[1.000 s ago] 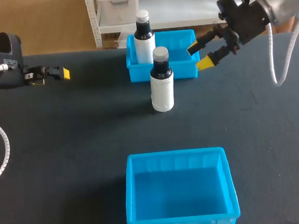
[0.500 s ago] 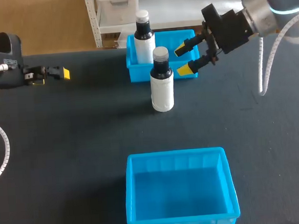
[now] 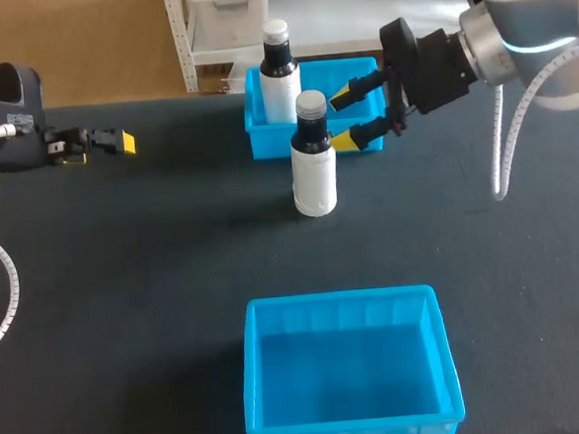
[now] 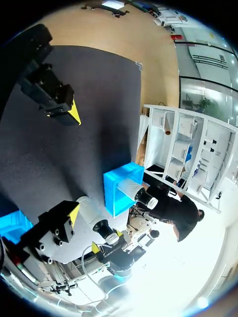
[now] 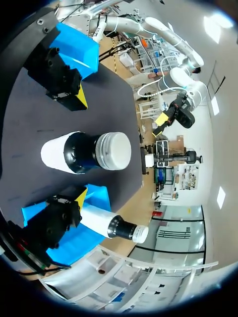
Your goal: Pick up the bottle, and place it in the far bin if it is heavy, or in the near bin if it is light.
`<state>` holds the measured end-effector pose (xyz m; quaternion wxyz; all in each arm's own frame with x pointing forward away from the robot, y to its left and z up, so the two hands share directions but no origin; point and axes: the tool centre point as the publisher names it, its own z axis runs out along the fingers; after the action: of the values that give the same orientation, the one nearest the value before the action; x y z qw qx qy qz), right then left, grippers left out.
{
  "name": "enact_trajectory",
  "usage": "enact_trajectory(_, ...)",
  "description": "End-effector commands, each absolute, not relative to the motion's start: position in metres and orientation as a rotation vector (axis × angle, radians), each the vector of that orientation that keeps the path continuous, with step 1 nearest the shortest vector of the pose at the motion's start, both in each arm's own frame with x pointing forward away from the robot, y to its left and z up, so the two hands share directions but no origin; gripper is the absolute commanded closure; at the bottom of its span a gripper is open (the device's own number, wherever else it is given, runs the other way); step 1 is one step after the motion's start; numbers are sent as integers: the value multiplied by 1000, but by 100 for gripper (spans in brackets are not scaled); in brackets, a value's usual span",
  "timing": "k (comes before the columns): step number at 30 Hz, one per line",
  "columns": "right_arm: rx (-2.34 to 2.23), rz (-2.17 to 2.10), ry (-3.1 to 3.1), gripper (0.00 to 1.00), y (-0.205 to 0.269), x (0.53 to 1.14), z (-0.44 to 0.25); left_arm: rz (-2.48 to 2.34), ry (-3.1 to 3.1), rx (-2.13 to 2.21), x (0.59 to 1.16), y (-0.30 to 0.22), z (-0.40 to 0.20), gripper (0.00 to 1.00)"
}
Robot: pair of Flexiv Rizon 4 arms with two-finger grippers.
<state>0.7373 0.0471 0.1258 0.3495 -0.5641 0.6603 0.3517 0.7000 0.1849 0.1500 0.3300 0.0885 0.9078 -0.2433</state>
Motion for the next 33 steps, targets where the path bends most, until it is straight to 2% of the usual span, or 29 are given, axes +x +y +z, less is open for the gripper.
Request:
enact_trajectory(1, -1486, 931, 1701, 0, 56, 746, 124, -636, 2374, 231, 700, 185, 150, 0)
enact_trajectory(31, -1543, 954, 1696, 0, 85, 746, 120, -636, 2374, 231, 700, 185, 150, 0)
enact_trajectory(33, -1541, 953, 1697, 6, 84, 746, 120, -636, 2374, 231, 700, 185, 150, 0)
